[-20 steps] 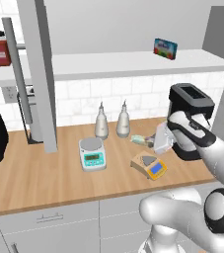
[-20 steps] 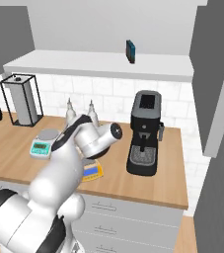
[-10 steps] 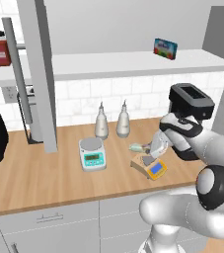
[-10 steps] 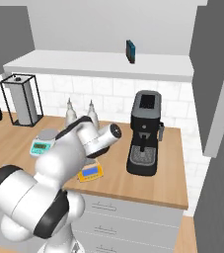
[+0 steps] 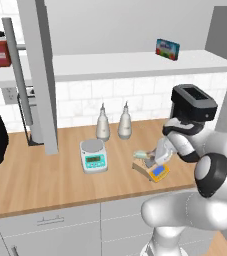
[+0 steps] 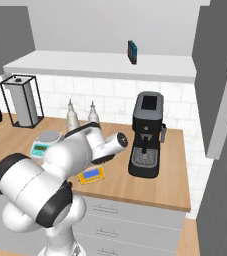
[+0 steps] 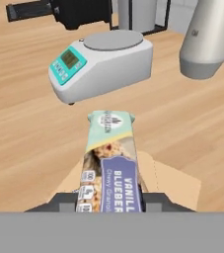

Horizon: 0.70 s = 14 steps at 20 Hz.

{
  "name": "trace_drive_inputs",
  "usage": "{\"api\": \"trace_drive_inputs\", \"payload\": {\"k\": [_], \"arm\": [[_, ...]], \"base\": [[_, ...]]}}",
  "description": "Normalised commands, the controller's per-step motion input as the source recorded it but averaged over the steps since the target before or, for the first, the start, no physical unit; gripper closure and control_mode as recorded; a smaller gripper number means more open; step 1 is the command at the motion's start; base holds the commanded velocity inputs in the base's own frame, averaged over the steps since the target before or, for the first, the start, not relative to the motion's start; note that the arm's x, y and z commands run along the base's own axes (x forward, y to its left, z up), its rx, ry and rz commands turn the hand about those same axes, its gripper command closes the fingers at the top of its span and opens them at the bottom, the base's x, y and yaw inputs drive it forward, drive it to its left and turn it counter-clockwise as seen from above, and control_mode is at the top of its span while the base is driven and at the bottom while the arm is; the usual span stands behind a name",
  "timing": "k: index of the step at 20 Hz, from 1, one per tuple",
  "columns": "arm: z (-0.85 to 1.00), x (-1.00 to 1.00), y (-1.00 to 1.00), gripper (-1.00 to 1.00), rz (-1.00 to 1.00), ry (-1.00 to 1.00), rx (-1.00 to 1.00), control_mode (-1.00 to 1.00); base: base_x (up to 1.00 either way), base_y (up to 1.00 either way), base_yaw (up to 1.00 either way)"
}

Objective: Pick the bar and place it on the digital scale for weighing, and close the cabinet.

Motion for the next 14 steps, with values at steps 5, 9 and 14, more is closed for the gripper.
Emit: {"api": "trace_drive_inputs", "payload": {"k": [5, 9, 14], "arm": [[-0.33, 0.01, 0.00, 1.00, 0.00, 0.00, 0.00, -1.00], [-0.23, 0.04, 0.00, 1.00, 0.00, 0.02, 0.00, -1.00], [-0.09, -0.23, 0.00, 1.00, 0.00, 0.00, 0.00, -1.00]], "base": [[0.00, 0.00, 0.00], [0.00, 0.00, 0.00], [0.00, 0.00, 0.00]]}}
